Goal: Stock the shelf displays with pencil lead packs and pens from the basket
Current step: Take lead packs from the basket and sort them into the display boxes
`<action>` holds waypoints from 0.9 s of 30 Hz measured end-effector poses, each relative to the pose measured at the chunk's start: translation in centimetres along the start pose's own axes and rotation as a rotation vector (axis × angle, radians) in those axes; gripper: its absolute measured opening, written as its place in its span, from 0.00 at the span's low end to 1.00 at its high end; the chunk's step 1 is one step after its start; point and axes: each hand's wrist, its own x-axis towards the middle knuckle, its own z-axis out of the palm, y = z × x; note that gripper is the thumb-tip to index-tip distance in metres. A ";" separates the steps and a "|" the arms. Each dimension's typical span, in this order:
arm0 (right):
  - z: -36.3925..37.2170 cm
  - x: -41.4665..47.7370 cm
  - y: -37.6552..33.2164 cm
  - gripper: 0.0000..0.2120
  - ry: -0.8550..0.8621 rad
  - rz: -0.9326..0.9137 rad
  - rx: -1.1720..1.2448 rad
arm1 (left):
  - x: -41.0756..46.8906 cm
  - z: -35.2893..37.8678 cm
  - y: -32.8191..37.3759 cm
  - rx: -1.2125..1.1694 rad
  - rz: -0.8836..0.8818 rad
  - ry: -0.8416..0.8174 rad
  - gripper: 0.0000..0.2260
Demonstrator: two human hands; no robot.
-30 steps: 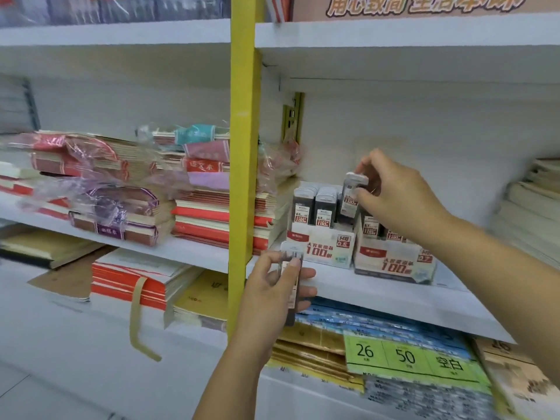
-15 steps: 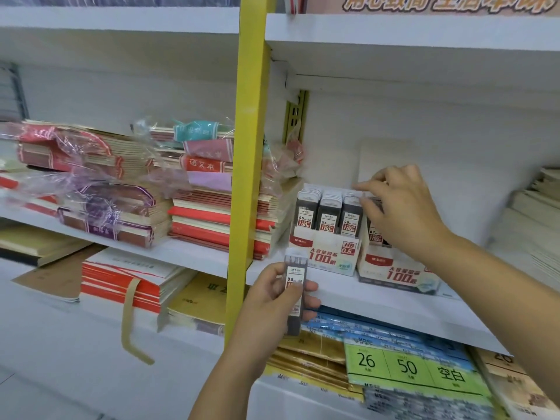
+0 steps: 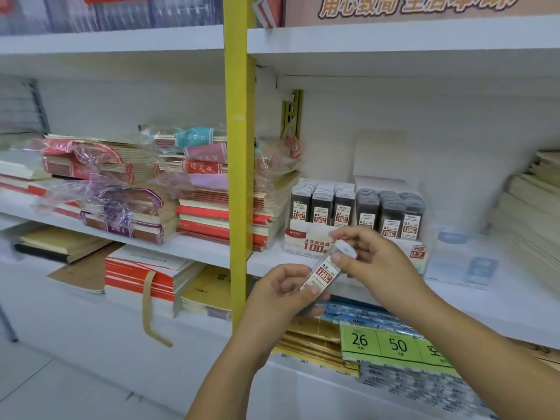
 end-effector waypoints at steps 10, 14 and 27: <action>-5.1 5.7 -6.1 0.09 0.281 -0.350 -0.346 | 4.5 0.6 2.6 1.084 0.544 0.307 0.20; -4.1 8.3 -5.7 0.07 0.106 -0.372 -0.835 | 6.3 0.7 2.0 1.266 0.551 0.273 0.23; -5.1 10.9 -2.0 0.10 0.169 -0.159 -1.086 | 6.8 0.4 0.3 1.138 0.524 0.207 0.25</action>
